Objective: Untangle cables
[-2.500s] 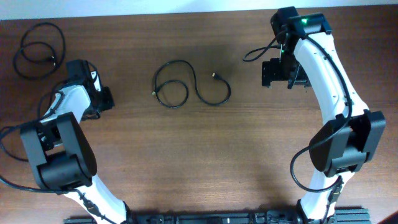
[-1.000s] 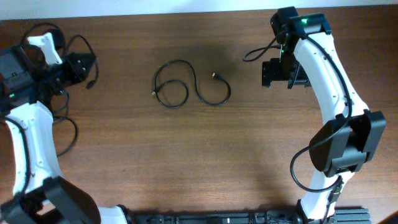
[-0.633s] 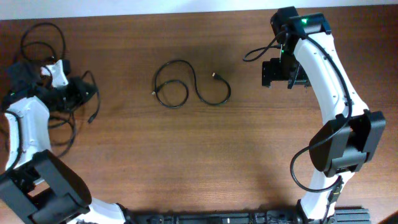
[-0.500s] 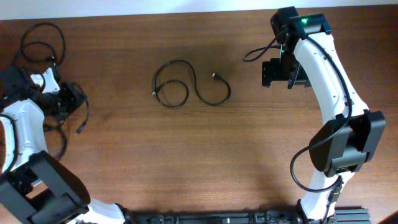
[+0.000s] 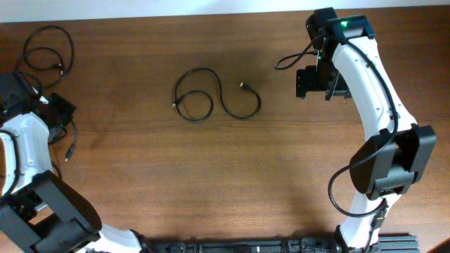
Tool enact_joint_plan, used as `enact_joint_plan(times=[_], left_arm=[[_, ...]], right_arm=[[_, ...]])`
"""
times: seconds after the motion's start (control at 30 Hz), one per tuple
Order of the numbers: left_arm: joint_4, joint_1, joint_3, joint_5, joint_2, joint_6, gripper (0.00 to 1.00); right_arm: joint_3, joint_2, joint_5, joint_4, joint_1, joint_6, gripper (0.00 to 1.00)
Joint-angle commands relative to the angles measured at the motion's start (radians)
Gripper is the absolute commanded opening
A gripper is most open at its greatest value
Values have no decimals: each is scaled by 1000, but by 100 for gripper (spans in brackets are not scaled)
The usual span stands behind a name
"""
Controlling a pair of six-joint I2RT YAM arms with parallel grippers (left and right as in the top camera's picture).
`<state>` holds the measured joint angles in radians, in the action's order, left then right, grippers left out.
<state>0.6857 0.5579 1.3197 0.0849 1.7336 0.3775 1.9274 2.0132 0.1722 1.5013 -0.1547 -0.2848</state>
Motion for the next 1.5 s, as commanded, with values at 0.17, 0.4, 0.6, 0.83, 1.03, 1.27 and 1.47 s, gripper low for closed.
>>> enact_joint_plan(times=[0.17, 0.4, 0.6, 0.83, 1.03, 1.27, 1.47], left_arm=[[-149, 40, -3, -58, 18, 82, 0], [-253, 121, -3, -107, 144, 82, 20], [-282, 159, 82, 32, 98, 70, 72], [-52, 229, 95, -311, 71, 161, 93], [63, 384, 74, -314, 86, 266, 98], [99, 391, 6, -318, 86, 381, 98], [120, 473, 4, -399, 86, 436, 100]], right_arm=[[0, -6, 16, 1, 5, -3, 98], [0, -6, 16, 1, 5, -3, 98], [0, -6, 16, 1, 5, -3, 98], [0, -6, 16, 1, 5, -3, 99], [0, -6, 16, 1, 5, -3, 99], [0, -6, 16, 1, 5, -3, 99], [0, -6, 16, 1, 5, -3, 99]])
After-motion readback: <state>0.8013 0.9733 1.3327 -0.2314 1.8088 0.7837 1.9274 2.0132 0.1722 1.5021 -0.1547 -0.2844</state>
